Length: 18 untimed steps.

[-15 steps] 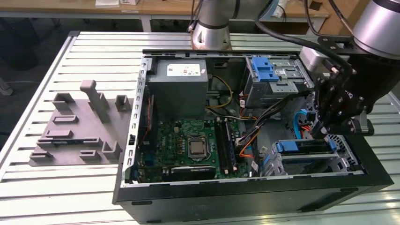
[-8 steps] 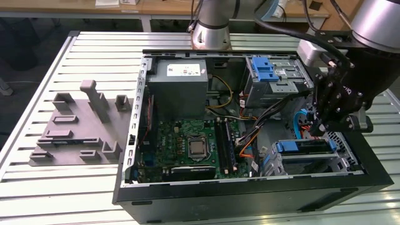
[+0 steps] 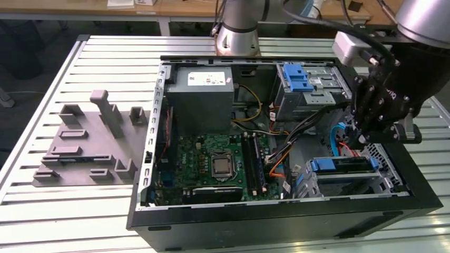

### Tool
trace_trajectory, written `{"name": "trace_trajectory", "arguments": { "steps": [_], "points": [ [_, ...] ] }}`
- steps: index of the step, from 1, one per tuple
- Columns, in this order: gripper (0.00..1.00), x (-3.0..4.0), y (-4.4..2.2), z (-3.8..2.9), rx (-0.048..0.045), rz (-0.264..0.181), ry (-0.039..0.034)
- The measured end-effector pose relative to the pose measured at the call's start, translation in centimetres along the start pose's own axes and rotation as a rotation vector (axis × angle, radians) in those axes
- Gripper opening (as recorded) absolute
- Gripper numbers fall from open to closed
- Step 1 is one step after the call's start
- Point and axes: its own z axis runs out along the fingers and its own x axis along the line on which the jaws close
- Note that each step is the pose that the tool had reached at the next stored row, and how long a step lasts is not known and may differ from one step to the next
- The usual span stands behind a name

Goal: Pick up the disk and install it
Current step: 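Insert the second disk wire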

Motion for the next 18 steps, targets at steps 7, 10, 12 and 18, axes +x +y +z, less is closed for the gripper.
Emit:
{"name": "trace_trajectory", "arguments": {
  "steps": [7,10,12,18],
  "points": [
    [0.11,0.05,0.13,-1.79,0.0,0.0,0.0],
    [0.11,-0.23,0.18,-2.12,-0.0001,0.0,-0.0002],
    [0.11,-0.74,0.23,-2.22,0.0,0.0,0.0007],
    [0.11,-1.92,0.33,-2.33,0.0002,0.0,0.003]
  ]
}}
